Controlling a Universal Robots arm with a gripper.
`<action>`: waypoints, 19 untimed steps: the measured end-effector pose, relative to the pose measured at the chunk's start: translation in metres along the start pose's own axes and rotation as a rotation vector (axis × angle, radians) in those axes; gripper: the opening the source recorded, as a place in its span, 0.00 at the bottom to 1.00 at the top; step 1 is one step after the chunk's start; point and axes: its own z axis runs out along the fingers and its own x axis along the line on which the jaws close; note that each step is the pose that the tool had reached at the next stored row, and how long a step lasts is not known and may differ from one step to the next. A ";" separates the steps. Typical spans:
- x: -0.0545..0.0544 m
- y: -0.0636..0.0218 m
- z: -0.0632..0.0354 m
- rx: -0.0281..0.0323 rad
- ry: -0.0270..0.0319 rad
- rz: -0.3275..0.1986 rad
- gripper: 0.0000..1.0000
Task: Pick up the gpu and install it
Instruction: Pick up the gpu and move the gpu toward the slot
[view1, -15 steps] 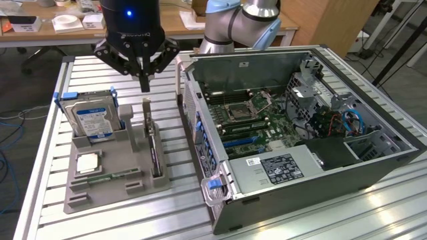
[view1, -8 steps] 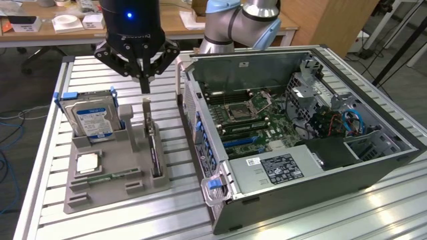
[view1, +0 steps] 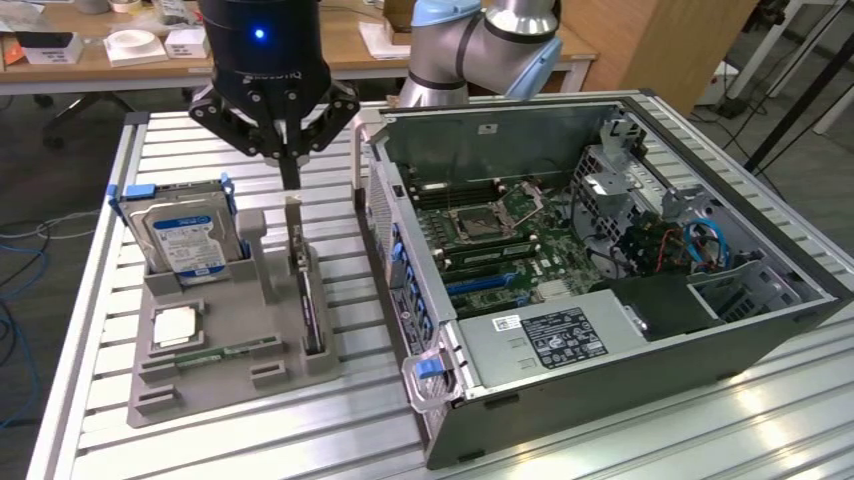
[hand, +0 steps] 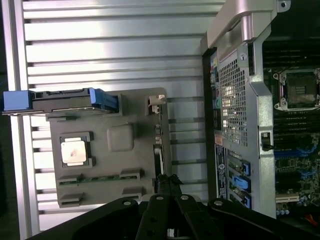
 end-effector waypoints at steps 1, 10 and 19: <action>0.000 -0.0003 0.0002 0.0001 0.0001 0.000 0.11; 0.000 -0.0022 0.0021 0.0002 0.0002 0.000 0.11; 0.000 -0.0036 0.0047 0.0000 0.0000 0.000 0.11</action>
